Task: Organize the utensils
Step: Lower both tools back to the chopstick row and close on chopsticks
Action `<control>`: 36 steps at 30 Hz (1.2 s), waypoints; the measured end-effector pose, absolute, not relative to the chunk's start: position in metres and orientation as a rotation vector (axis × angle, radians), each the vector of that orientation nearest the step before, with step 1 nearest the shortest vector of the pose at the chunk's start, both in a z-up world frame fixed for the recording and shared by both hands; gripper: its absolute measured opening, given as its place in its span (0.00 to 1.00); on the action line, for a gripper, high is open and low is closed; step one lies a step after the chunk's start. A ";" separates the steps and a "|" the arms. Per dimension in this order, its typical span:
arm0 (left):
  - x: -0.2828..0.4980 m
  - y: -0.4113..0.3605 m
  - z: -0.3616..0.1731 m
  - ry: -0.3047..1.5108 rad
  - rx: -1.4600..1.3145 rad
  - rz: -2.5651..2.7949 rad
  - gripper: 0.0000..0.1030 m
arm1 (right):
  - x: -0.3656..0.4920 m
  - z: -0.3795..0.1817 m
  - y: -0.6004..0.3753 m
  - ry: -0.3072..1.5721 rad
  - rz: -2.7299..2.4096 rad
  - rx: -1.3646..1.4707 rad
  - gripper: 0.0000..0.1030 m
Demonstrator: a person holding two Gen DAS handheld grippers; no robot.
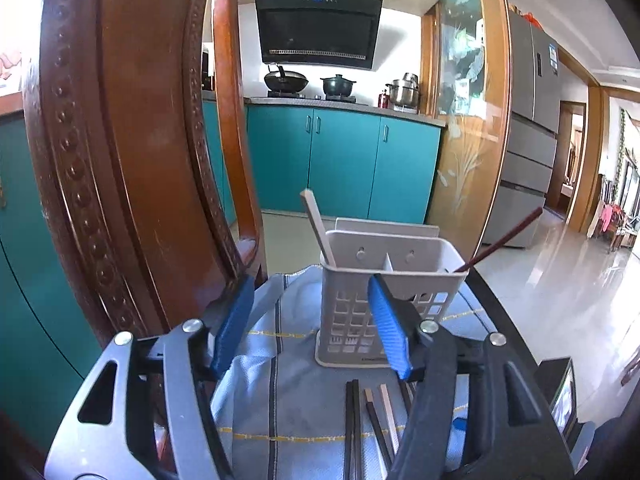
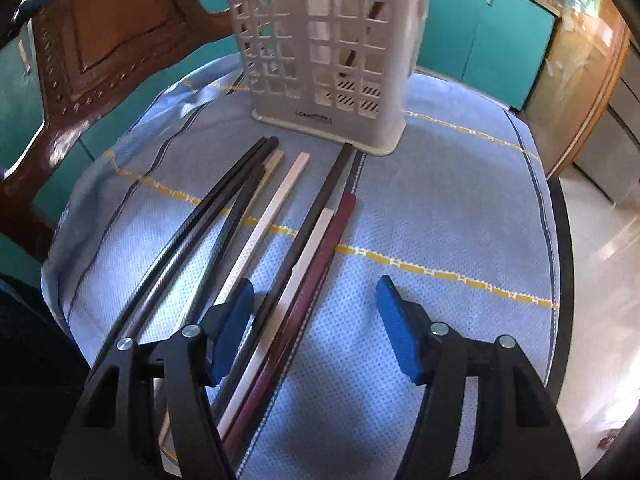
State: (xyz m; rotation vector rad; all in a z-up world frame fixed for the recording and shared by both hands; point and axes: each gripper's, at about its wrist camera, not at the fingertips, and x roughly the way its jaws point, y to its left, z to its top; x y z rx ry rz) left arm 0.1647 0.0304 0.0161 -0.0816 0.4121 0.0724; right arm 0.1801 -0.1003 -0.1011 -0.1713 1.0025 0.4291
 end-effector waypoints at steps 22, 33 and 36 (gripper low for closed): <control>0.174 -0.008 -0.016 0.549 0.017 -0.015 0.62 | 0.204 -0.099 -0.159 1.078 0.306 0.175 0.07; 0.178 -0.014 -0.035 0.636 0.044 -0.007 0.63 | 0.195 -0.097 -0.143 1.059 0.357 0.092 0.33; 0.178 -0.010 -0.040 0.658 0.035 -0.001 0.63 | 0.192 -0.097 -0.134 1.036 0.345 0.020 0.33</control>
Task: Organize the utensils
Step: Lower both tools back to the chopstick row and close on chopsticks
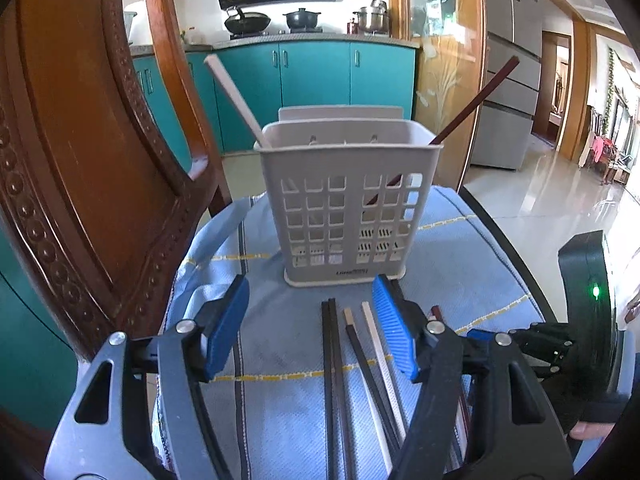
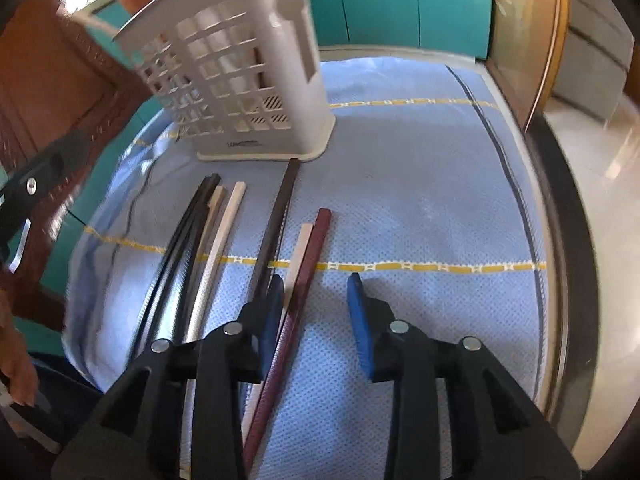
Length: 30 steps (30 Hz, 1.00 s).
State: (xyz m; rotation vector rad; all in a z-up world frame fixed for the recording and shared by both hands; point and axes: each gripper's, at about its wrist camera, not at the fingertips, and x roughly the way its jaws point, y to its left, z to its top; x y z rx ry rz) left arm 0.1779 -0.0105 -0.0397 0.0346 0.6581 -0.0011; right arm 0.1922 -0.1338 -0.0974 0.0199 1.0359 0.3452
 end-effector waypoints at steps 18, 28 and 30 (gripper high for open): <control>0.187 -0.004 -0.065 0.825 0.020 0.014 0.63 | 0.203 -0.094 -0.162 1.054 0.281 0.120 0.07; 0.187 -0.005 -0.079 0.909 -0.002 -0.028 0.37 | 0.208 -0.085 -0.180 1.037 0.267 0.199 0.14; 0.190 -0.003 -0.085 0.944 -0.030 -0.042 0.32 | 0.208 -0.086 -0.179 1.045 0.276 0.196 0.14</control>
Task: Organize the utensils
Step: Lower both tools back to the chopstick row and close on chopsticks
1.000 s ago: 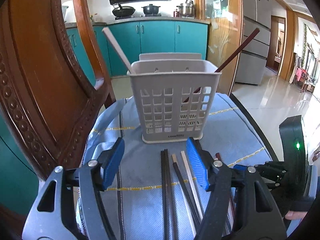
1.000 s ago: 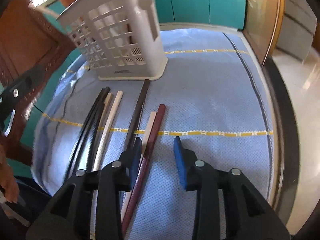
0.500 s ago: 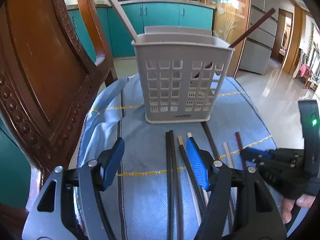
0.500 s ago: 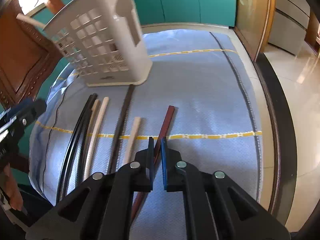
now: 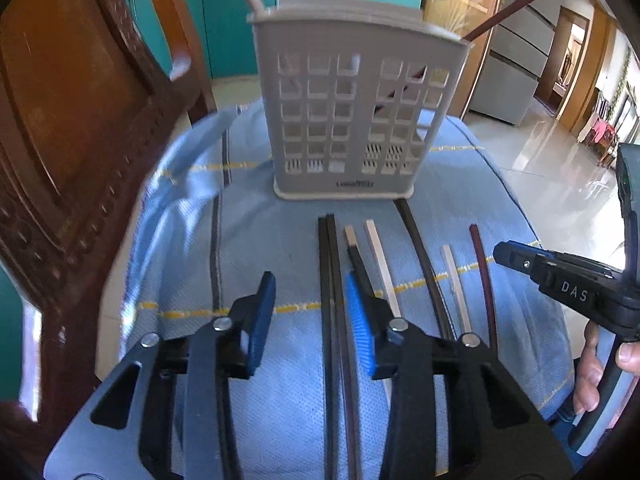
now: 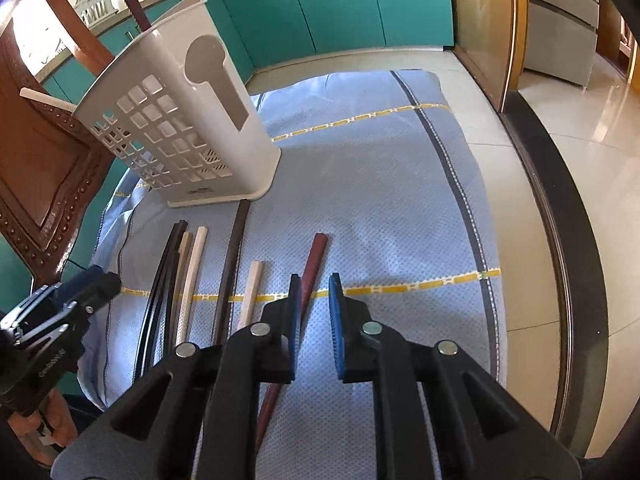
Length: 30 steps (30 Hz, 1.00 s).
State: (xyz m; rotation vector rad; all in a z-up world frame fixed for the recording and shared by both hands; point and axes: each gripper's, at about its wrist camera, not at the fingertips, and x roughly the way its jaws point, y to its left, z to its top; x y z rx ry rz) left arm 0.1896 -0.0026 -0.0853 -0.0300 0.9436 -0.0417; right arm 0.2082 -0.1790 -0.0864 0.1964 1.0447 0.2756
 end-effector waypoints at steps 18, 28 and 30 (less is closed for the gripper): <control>0.201 -0.008 -0.120 1.088 -0.015 -0.038 0.25 | 0.207 -0.096 -0.157 1.089 0.313 0.114 0.17; 0.201 -0.016 -0.120 1.072 0.011 0.001 0.24 | 0.202 -0.096 -0.137 1.035 0.301 -0.031 0.13; 0.199 -0.016 -0.120 1.072 0.010 0.003 0.23 | 0.201 -0.097 -0.135 1.032 0.319 -0.036 0.10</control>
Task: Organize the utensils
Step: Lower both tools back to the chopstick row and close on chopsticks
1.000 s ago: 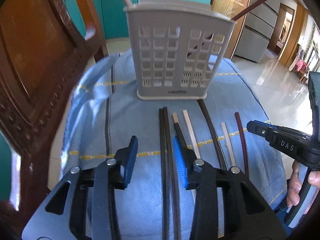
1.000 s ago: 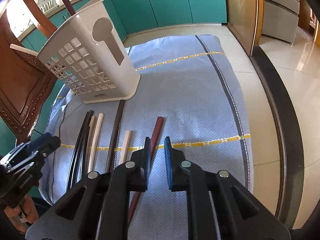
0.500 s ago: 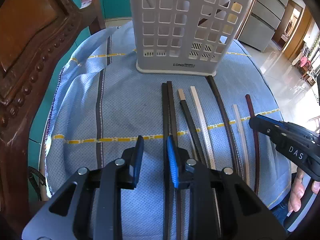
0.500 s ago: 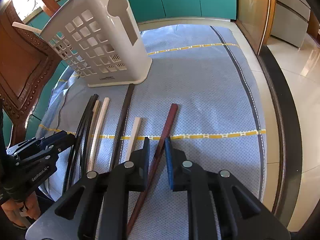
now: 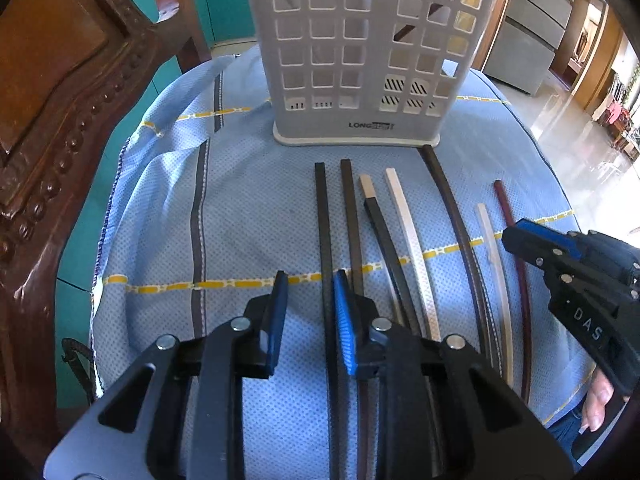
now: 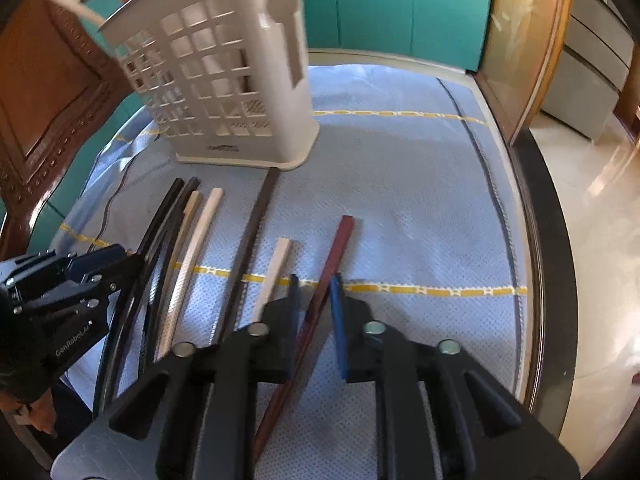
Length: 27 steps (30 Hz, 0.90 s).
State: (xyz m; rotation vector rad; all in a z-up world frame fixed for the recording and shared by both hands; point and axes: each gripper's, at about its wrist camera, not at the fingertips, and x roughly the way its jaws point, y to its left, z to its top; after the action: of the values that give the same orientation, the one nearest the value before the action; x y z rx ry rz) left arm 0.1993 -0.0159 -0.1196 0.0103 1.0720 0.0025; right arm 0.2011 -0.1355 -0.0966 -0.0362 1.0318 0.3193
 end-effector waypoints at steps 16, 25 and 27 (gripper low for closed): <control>0.199 0.001 -0.118 1.070 -0.006 0.040 0.16 | 0.202 -0.096 -0.133 1.024 0.300 -0.092 0.12; 0.201 -0.003 -0.119 1.062 0.017 0.063 0.22 | 0.203 -0.096 -0.134 1.027 0.286 -0.074 0.15; 0.202 -0.003 -0.119 1.060 0.020 0.070 0.27 | 0.204 -0.096 -0.135 1.023 0.265 -0.075 0.16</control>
State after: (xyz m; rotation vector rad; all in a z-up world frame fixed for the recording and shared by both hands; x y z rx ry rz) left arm 0.2018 -0.0029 -0.1191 0.0199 1.0601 0.0698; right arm 0.2038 -0.1355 -0.0964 -0.0753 1.0229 0.2652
